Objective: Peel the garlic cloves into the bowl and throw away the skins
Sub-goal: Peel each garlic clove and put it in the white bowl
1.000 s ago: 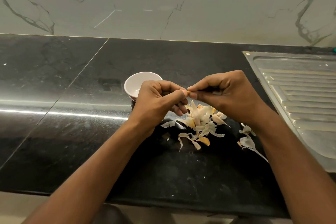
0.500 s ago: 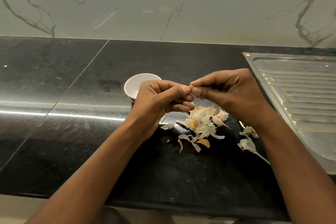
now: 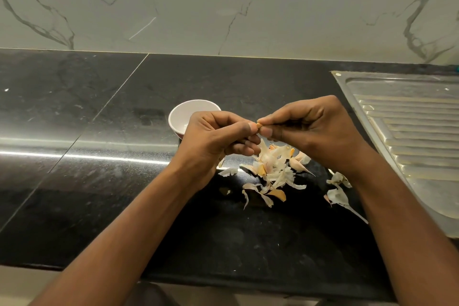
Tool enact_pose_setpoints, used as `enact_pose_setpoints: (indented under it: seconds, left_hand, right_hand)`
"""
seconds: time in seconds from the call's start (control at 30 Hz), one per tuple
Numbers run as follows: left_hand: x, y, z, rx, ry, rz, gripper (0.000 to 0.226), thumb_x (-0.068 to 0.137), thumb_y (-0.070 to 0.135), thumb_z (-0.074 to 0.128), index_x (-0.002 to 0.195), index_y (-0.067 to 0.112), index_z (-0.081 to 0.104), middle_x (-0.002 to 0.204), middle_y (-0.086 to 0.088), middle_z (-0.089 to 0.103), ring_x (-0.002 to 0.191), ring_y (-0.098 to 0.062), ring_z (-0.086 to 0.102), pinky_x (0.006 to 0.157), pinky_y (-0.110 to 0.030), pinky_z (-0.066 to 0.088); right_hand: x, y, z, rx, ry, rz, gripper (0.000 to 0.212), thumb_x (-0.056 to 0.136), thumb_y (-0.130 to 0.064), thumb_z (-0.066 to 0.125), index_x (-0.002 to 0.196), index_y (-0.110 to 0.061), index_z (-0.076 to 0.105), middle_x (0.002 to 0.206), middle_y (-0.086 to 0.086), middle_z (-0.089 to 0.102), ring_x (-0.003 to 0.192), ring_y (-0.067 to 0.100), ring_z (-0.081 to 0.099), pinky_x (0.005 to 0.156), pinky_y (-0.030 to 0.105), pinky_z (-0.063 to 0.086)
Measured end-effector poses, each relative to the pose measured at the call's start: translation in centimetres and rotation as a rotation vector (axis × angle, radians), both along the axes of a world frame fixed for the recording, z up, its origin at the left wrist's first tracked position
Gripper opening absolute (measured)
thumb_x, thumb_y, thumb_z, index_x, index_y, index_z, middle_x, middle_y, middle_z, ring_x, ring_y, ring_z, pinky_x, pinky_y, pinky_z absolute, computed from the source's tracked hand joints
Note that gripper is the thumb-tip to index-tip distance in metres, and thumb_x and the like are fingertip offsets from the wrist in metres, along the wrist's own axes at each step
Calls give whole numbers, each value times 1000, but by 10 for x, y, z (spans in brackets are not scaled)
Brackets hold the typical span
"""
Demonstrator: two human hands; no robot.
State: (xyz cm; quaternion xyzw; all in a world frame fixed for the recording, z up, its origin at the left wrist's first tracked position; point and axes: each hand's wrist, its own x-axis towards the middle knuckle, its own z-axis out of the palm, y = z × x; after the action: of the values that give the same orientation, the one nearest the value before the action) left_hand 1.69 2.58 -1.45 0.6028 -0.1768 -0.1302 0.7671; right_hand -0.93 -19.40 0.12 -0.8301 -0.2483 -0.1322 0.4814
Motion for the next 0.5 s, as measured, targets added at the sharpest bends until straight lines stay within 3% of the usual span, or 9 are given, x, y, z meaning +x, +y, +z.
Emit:
enact_pose_setpoints:
  seconds: [0.13, 0.33, 0.5]
  left_hand:
    - [1, 0, 0, 43, -39, 33, 9, 92, -9, 67, 85, -9, 73, 71, -19, 71, 56, -23, 69, 54, -22, 56]
    - [1, -2, -1, 48, -75, 88, 13, 92, -12, 66, 83, -8, 74, 70, -20, 70, 55, -22, 67, 53, -22, 55]
    - [1, -3, -2, 70, -99, 103, 15, 93, -11, 64, 82, -6, 73, 70, -19, 69, 54, -21, 65, 51, -23, 54]
  right_hand:
    - [0, 2, -1, -6, 9, -1, 20, 87, -20, 83, 106, -17, 82, 96, -9, 82, 90, 8, 79, 80, 21, 63]
    - [0, 4, 1, 20, 60, 4, 18, 89, -21, 81, 108, -24, 81, 96, -7, 82, 88, 15, 79, 77, 29, 66]
    - [0, 4, 2, 1, 55, 5, 22, 88, -29, 80, 110, -29, 80, 99, -12, 82, 93, 9, 79, 82, 23, 64]
